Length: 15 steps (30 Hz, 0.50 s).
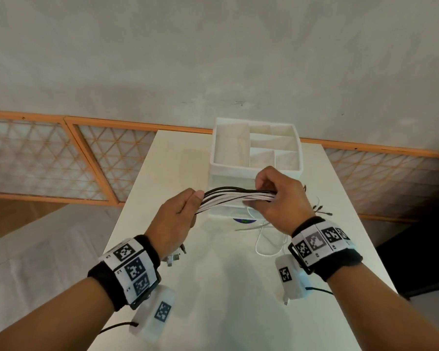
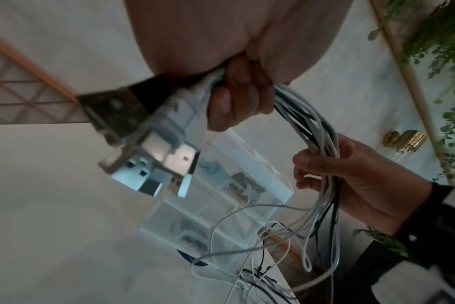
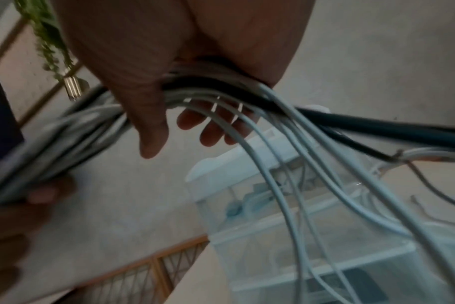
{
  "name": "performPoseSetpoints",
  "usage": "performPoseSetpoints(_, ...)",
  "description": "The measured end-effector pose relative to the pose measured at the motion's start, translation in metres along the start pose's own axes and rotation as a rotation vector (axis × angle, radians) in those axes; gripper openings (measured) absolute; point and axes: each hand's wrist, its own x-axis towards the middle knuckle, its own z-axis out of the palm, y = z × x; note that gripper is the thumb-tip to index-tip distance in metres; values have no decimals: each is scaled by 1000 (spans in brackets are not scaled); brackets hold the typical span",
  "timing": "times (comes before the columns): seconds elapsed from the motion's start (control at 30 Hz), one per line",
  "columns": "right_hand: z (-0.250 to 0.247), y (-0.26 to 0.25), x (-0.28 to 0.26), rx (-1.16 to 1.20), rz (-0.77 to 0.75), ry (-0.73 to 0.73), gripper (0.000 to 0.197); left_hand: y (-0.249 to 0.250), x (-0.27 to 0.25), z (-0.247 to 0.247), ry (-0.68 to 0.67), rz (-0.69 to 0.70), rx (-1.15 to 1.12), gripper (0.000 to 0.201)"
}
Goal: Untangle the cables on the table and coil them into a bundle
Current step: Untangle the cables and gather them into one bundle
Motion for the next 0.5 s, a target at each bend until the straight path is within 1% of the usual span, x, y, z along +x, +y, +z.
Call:
performPoseSetpoints(0.1,4,-10,-4,123,-7,-109,39,4,2,2,7,5,-6,45)
performPoseSetpoints(0.17,8,-8,-5,123,-25,-142,37,6,1,2,-3,15,-13,46)
performPoseSetpoints(0.23,9,2,-4,36,-30,-107,38,8,2,0,3,27,-41,45)
performPoseSetpoints(0.3,9,16,-6,-101,-28,-53,42,11,3,-6,28,30,-84,45)
performPoseSetpoints(0.37,9,30,-9,-197,-4,-13,44,12,4,-11,42,34,-86,45)
performPoseSetpoints(0.5,12,49,-12,-219,73,42,34,17,7,-15,95,55,-62,47)
